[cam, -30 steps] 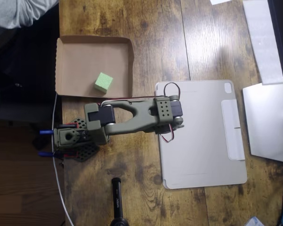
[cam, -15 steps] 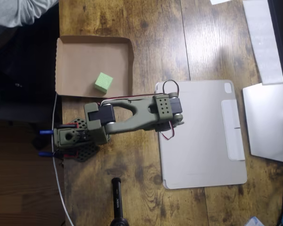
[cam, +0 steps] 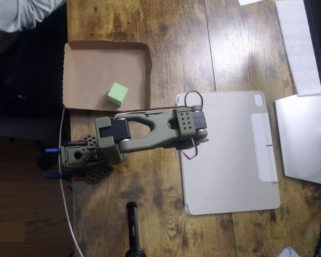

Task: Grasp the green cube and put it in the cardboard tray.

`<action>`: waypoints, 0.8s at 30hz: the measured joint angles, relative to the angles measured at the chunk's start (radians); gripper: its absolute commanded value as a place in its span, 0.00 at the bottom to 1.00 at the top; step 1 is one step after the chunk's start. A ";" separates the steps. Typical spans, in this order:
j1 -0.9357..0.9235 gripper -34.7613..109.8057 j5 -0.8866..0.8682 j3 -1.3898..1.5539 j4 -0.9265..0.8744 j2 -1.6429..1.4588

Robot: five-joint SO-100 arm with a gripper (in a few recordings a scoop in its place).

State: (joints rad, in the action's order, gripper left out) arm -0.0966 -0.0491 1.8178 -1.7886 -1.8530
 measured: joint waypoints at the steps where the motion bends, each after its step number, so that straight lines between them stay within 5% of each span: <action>1: 0.000 0.24 0.000 0.000 0.000 0.000; 24: -0.017 0.24 -0.015 0.000 0.000 0.000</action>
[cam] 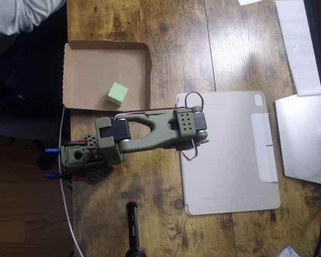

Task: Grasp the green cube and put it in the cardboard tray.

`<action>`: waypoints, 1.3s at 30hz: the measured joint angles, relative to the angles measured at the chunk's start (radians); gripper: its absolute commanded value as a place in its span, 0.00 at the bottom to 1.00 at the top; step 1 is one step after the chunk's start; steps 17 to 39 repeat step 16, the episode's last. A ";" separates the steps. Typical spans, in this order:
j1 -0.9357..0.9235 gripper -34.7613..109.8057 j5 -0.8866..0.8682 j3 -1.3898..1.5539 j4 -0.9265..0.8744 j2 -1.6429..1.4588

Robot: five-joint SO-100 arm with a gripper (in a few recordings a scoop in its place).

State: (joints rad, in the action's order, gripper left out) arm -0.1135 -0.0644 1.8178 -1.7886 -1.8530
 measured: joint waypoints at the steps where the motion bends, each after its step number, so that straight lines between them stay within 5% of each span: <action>1: 0.000 0.24 0.000 0.000 0.000 0.000; 39: 0.002 0.24 -0.025 -0.006 0.000 0.008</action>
